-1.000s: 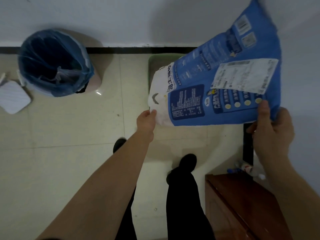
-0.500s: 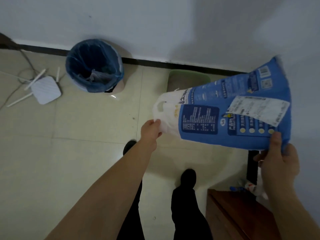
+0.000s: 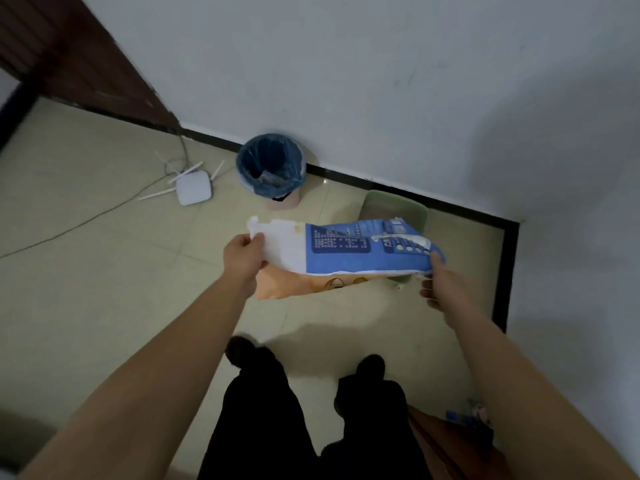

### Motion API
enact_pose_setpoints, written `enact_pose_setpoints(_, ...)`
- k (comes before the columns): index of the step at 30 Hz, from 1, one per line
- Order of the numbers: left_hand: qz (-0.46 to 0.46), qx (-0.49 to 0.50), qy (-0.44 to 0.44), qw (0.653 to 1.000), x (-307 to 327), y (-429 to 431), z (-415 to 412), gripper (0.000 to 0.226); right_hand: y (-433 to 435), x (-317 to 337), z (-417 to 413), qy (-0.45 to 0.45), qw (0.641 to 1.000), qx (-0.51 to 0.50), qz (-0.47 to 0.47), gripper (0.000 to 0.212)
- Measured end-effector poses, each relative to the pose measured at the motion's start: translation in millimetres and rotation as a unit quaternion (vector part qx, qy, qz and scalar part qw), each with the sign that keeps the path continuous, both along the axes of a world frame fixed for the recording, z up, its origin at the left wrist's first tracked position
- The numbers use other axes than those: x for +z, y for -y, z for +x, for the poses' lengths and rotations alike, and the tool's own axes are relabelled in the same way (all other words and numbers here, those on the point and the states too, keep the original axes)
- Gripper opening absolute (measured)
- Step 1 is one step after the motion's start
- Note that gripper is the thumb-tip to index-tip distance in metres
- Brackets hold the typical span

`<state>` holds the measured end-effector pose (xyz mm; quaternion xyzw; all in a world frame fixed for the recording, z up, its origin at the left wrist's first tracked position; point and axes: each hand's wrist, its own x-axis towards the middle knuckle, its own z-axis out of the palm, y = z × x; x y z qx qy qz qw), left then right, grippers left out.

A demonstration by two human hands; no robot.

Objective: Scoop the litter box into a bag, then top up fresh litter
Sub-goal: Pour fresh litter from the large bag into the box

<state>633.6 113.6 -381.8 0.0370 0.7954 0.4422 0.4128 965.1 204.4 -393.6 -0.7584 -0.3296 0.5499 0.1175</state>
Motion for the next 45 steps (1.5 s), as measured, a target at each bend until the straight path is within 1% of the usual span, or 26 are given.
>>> enact_pose_setpoints(3,0.027,0.043,-0.064,0.997,49,44,-49,0.014,22,33,-58,-0.026,0.999,0.040,0.016,0.056)
enact_pose_setpoints(5,0.047,0.076,-0.100,0.991,78,74,-84,0.013,38,57,-104,-0.041,0.997,0.062,0.034,0.054)
enact_pose_setpoints(10,0.117,0.134,-0.144,0.974,145,166,-185,0.015,91,106,-234,-0.050,0.987,0.118,0.097,0.049)
enact_pose_setpoints(14,0.158,0.182,-0.189,0.952,194,248,-278,0.015,143,126,-350,-0.069,0.972,0.187,0.126,0.052)
enact_pose_setpoints(17,0.178,0.216,-0.225,0.933,224,305,-340,0.014,183,133,-434,-0.095,0.961,0.230,0.119,0.054)
enact_pose_setpoints(20,0.176,0.243,-0.253,0.920,239,352,-395,0.009,221,136,-509,-0.122,0.954,0.261,0.084,0.052)
enact_pose_setpoints(22,0.173,0.265,-0.264,0.911,240,378,-432,0.007,236,134,-558,-0.125,0.944,0.293,0.081,0.048)
enact_pose_setpoints(26,0.157,0.303,-0.287,0.895,229,417,-508,0.008,252,116,-660,-0.126,0.915,0.374,0.089,0.044)
enact_pose_setpoints(28,0.140,0.307,-0.305,0.891,221,430,-551,0.009,257,100,-717,-0.115,0.898,0.418,0.075,0.044)
enact_pose_setpoints(29,0.130,0.300,-0.321,0.889,218,435,-576,0.011,259,90,-749,-0.098,0.885,0.449,0.072,0.049)
enact_pose_setpoints(31,0.096,0.276,-0.359,0.886,214,443,-629,0.008,261,65,-818,-0.064,0.850,0.516,0.084,0.068)
enact_pose_setpoints(32,0.074,0.261,-0.377,0.886,215,445,-657,0.005,262,53,-855,-0.055,0.832,0.545,0.084,0.072)
enact_pose_setpoints(33,0.050,0.241,-0.395,0.885,216,448,-685,0.003,266,47,-894,-0.051,0.815,0.571,0.085,0.071)
enact_pose_setpoints(34,0.022,0.221,-0.412,0.884,219,452,-711,0.005,272,49,-933,-0.046,0.795,0.598,0.092,0.068)
enact_pose_setpoints(36,-0.035,0.173,-0.438,0.882,224,467,-758,0.013,293,69,-1005,-0.041,0.751,0.647,0.121,0.063)
enact_pose_setpoints(38,-0.094,0.124,-0.464,0.872,231,487,-804,0.014,315,94,-1077,-0.051,0.701,0.693,0.161,0.069)
enact_pose_setpoints(40,-0.131,0.097,-0.496,0.853,237,514,-850,0.016,341,124,-1144,-0.078,0.669,0.707,0.216,0.089)
enact_pose_setpoints(43,-0.161,0.069,-0.529,0.831,238,563,-907,0.023,389,162,-1234,-0.147,0.628,0.700,0.308,0.124)
enact_pose_setpoints(44,-0.169,0.063,-0.533,0.827,234,581,-926,0.023,405,168,-1264,-0.152,0.614,0.703,0.325,0.130)
enact_pose_setpoints(45,-0.173,0.062,-0.536,0.824,228,600,-946,0.024,421,171,-1296,-0.151,0.600,0.712,0.330,0.128)
